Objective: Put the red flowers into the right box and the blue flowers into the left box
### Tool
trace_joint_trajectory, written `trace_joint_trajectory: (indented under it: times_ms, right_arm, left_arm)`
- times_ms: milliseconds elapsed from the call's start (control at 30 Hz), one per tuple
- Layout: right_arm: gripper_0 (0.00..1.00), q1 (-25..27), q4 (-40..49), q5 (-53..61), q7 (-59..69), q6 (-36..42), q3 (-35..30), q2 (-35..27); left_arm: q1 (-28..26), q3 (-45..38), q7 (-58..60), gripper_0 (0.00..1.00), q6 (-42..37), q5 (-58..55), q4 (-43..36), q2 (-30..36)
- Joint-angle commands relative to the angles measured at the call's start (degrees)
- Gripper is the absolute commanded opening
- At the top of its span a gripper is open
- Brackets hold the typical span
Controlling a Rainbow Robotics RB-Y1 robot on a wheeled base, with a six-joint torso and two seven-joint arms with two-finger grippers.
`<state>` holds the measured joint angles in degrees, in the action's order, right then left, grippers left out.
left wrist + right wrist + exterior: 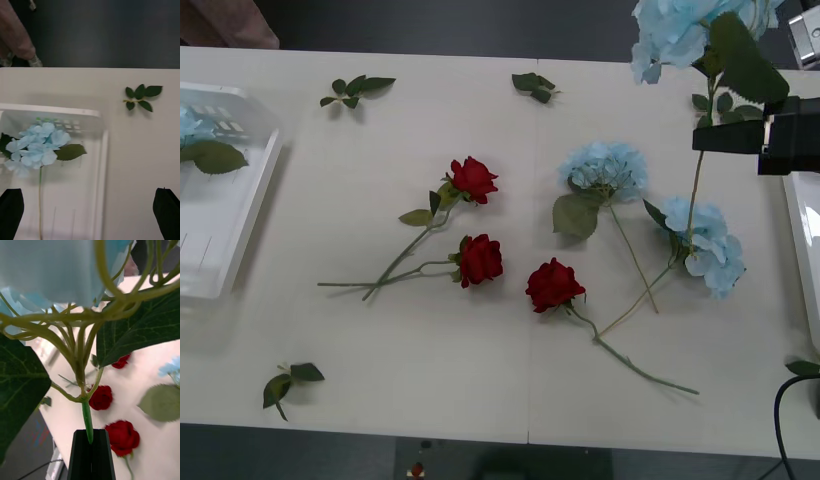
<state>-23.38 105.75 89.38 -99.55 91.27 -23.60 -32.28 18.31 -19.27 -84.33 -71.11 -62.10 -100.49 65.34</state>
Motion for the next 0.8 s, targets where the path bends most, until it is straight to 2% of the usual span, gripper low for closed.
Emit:
trace_joint_trajectory:
  times_ms: [33,267,300,467,633,800]
  right_arm:
    - [0.0,-1.23,0.86,6.16,3.93,-3.3,2.5,0.29]
    - [0.0,-2.2,0.86,13.01,4.81,-9.8,6.72,0.29]
    - [0.0,-2.2,0.86,13.01,4.81,-9.8,6.72,0.29]
    - [0.0,-4.66,0.95,14.51,5.51,-11.21,7.77,2.66]
    - [0.0,-7.47,0.95,14.6,6.13,-11.91,8.48,5.21]
    - [0.0,-9.49,0.95,14.51,6.21,-13.93,10.5,6.88]
  left_arm:
    - [-4.43,-2.61,1.71,1.0,2.21,-4.17,-6.91,-1.09]
    - [-9.53,-3.49,2.94,1.0,4.14,-7.6,-19.57,-6.98]
    - [-9.53,-3.49,2.94,1.0,4.14,-7.6,-19.57,-6.98]
    - [-12.95,-2.53,8.74,1.0,5.99,-7.69,-30.9,-12.96]
    - [-13.31,1.17,13.66,1.0,6.07,-6.72,-38.64,-17.62]
    - [-12.69,6.7,17.53,1.0,9.68,-6.02,-42.33,-20.52]
